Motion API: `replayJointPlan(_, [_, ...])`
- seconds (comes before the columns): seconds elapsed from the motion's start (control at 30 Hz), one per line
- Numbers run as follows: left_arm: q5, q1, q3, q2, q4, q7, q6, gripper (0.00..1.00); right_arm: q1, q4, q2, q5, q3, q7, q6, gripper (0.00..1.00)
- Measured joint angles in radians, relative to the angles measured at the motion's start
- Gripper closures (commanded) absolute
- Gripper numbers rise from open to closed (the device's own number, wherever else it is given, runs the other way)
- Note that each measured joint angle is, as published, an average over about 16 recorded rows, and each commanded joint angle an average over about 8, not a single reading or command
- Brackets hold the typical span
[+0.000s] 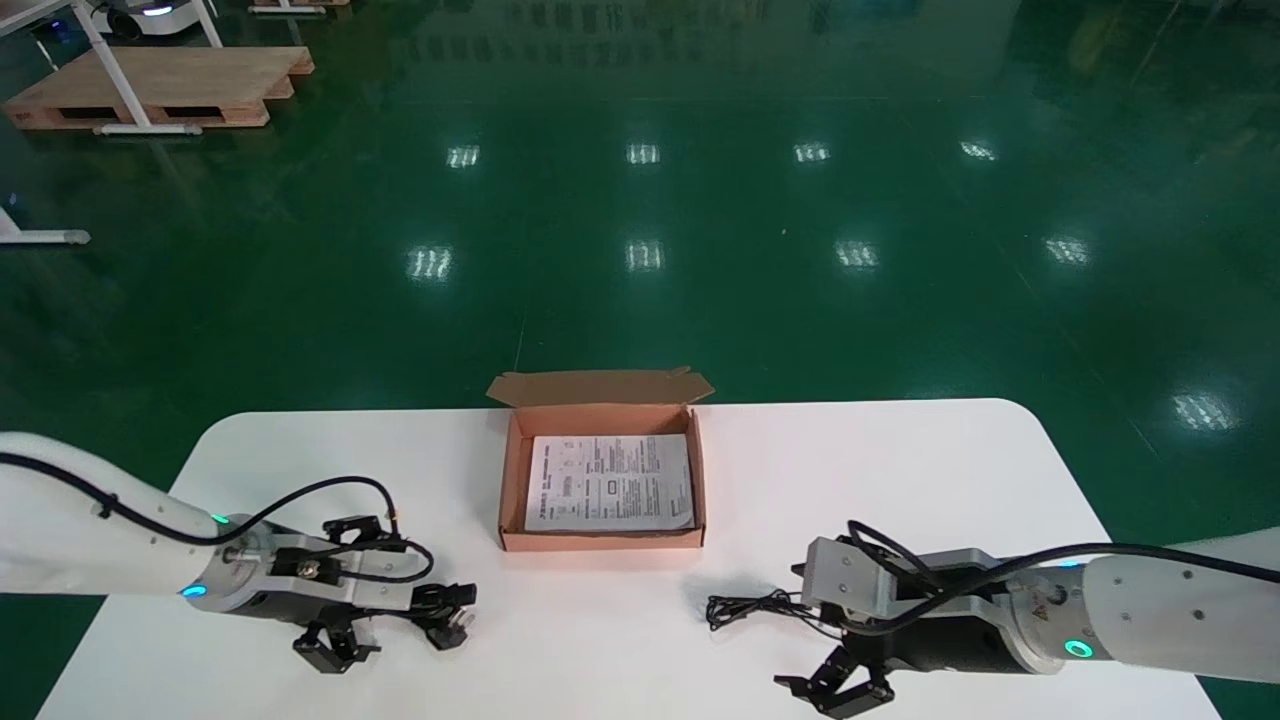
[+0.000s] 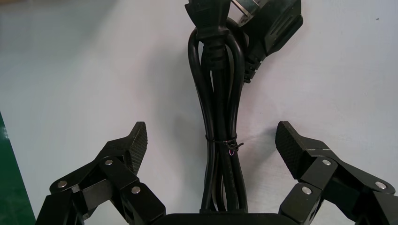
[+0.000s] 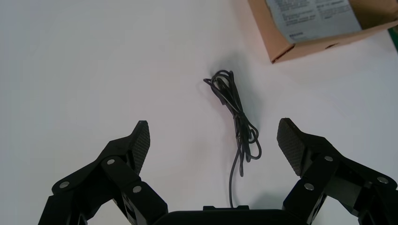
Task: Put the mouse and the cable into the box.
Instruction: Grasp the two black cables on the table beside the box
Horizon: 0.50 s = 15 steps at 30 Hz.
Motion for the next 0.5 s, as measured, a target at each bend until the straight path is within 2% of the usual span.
replayJointPlan(0.23, [0.0, -0.008, 0.001, 0.008, 0.024, 0.011, -0.001, 0.0, 0.049, -0.221, -0.128, -0.084, -0.039, -0.076, 0.095, 0.0])
replayJointPlan(0.5, [-0.003, -0.013, 0.0, 0.013, 0.04, 0.022, -0.004, 0.0, 0.104, -0.463, -0.264, -0.143, -0.07, -0.208, 0.206, 0.0])
